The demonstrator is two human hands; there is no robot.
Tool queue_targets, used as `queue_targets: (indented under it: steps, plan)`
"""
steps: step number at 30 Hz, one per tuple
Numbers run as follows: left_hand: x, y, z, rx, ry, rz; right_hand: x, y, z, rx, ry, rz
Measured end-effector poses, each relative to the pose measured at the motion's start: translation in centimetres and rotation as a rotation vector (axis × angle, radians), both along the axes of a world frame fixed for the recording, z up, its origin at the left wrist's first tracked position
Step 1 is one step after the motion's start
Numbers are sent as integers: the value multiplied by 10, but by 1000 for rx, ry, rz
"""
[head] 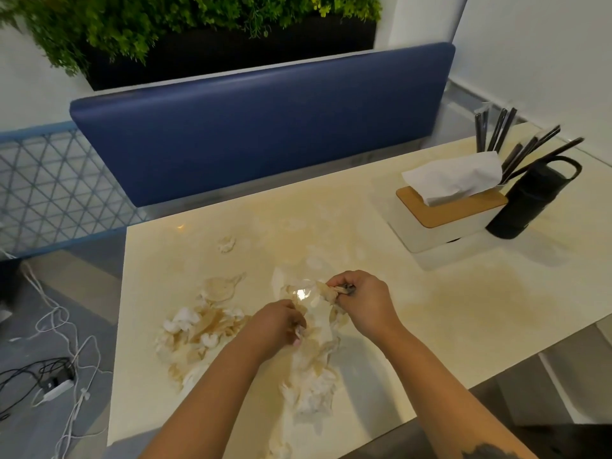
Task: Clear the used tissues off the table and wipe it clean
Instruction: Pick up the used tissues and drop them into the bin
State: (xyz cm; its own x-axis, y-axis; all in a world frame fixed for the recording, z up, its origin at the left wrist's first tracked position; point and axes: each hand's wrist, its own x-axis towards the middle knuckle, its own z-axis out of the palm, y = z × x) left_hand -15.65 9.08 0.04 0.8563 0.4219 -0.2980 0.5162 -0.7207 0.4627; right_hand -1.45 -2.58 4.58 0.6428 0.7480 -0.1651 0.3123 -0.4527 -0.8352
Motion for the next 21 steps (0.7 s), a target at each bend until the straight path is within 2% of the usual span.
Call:
queue_targets:
  steps: [8, 21]
  plan:
    - [21, 4, 33, -1, -181, 41, 8, -10, 16, 69, -3, -54]
    - [98, -27, 59, -11, -235, -93, 61, -63, 31, 133, -2, -262]
